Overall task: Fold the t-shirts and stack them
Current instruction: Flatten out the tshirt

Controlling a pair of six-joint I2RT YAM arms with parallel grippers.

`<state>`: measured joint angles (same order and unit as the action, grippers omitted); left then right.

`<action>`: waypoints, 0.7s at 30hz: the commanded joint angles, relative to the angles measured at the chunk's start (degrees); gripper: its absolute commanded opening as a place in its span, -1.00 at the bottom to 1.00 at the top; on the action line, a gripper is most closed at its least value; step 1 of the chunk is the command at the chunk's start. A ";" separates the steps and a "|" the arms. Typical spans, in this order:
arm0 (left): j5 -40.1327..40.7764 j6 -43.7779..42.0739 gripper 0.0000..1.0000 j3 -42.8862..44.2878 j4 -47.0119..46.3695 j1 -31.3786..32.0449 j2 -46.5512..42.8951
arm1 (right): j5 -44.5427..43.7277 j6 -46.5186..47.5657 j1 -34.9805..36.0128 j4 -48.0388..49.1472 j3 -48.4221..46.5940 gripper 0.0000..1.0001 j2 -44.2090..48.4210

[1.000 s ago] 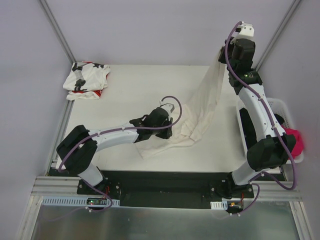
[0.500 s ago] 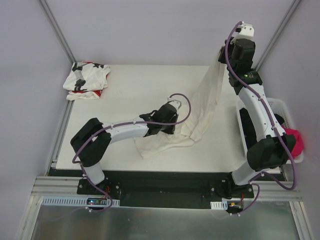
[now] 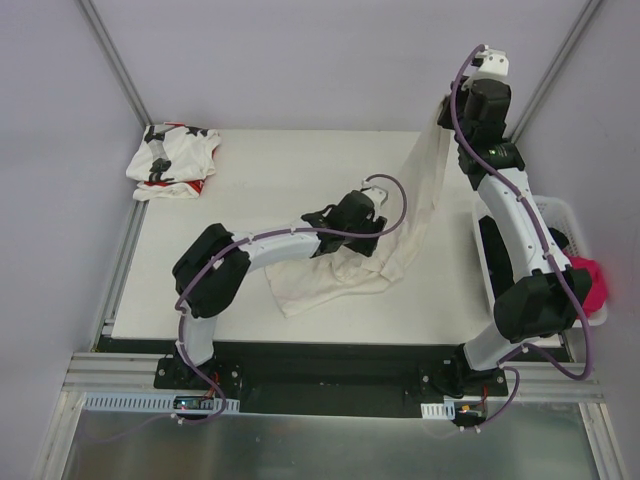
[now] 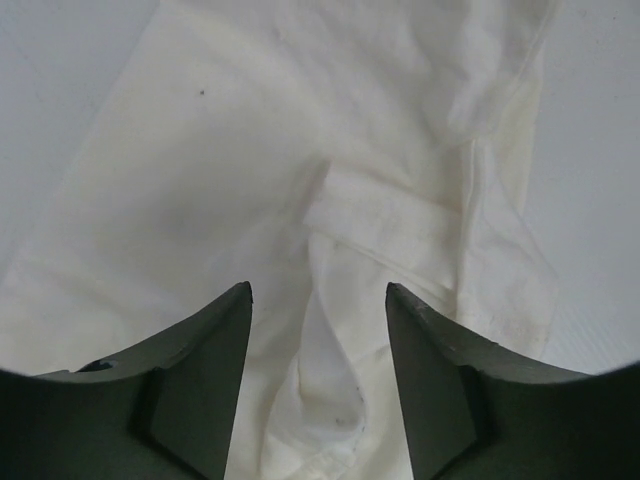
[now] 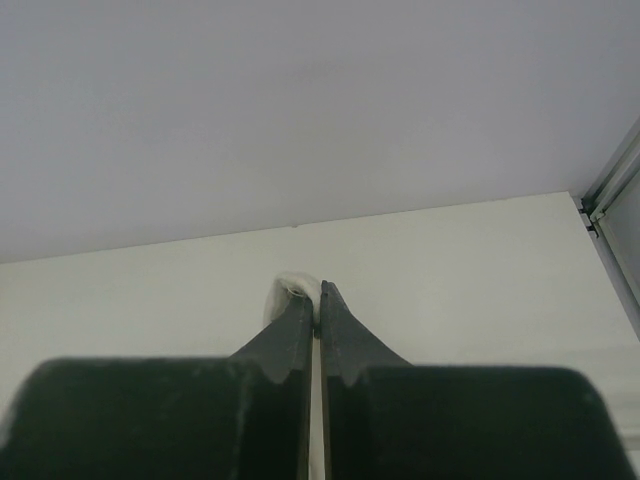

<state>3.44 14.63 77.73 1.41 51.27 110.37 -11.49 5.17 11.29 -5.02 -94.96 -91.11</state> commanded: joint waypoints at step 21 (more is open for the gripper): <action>-9.07 -1.27 0.02 11.03 -0.27 -1.96 10.22 | 0.50 -1.04 -1.62 3.26 1.00 -0.98 3.57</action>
<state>-3.92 13.91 85.91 1.93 49.78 120.01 -11.22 4.93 10.22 -5.21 -93.84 -91.00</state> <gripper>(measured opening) 0.517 0.025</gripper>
